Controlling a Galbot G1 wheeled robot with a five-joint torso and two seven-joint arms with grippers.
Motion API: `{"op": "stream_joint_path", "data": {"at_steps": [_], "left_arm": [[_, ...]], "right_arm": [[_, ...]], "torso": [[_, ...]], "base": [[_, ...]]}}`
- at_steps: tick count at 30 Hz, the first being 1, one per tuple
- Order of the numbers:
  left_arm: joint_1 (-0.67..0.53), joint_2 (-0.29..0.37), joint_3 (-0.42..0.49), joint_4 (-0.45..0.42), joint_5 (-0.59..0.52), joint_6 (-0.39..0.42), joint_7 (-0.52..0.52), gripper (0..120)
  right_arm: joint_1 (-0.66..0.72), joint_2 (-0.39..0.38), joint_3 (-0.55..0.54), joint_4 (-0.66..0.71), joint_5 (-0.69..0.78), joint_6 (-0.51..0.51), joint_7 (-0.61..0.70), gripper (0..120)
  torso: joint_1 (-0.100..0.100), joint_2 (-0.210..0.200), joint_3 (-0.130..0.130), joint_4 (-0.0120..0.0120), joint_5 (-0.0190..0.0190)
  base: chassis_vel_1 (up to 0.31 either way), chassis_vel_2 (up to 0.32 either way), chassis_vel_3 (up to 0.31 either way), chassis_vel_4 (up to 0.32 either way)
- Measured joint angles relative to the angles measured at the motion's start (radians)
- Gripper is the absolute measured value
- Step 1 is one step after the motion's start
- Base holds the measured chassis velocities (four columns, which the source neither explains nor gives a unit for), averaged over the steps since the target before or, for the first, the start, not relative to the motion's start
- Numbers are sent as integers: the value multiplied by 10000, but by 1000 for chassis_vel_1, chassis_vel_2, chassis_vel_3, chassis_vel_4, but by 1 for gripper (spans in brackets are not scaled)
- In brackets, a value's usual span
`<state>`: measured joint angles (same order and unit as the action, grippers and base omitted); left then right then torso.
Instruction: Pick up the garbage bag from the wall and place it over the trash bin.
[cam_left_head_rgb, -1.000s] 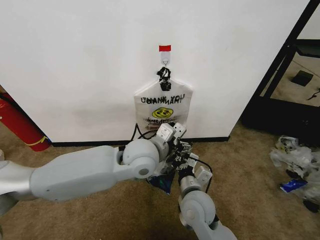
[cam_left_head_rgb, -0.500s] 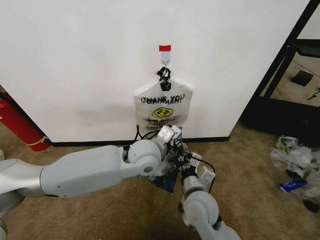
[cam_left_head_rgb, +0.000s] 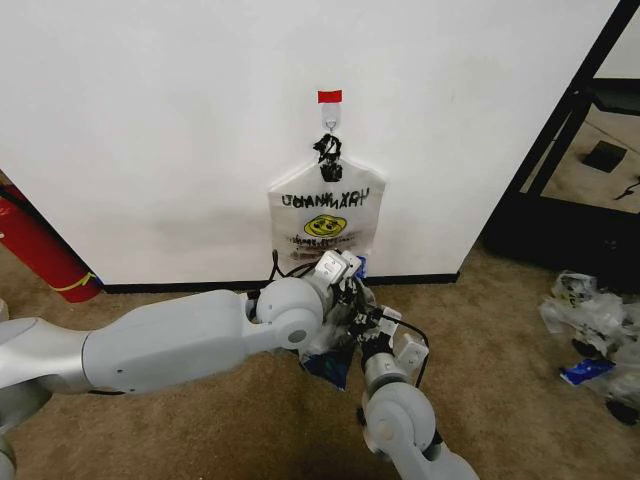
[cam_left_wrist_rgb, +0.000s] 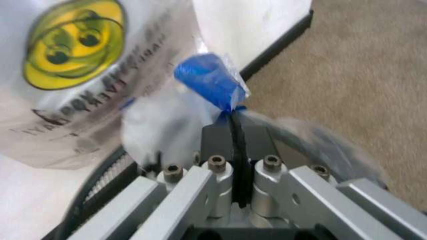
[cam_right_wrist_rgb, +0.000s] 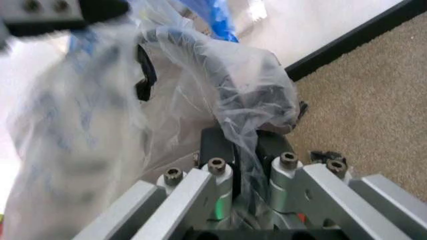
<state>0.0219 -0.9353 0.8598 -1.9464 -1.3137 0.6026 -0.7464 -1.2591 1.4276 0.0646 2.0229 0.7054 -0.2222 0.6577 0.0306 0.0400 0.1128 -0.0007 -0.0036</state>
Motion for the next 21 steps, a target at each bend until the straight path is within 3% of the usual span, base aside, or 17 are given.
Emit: {"op": "stream_joint_path", "data": {"at_steps": [21], "left_arm": [[498, 1337, -1973, 434, -881, 304, -47, 0]], "right_arm": [[-1227, -958, 208, 552, -946, 877, -1433, 2]], "torso": [[0, 0, -1, 1, -1]], "base": [[0, 0, 0, 0]]}}
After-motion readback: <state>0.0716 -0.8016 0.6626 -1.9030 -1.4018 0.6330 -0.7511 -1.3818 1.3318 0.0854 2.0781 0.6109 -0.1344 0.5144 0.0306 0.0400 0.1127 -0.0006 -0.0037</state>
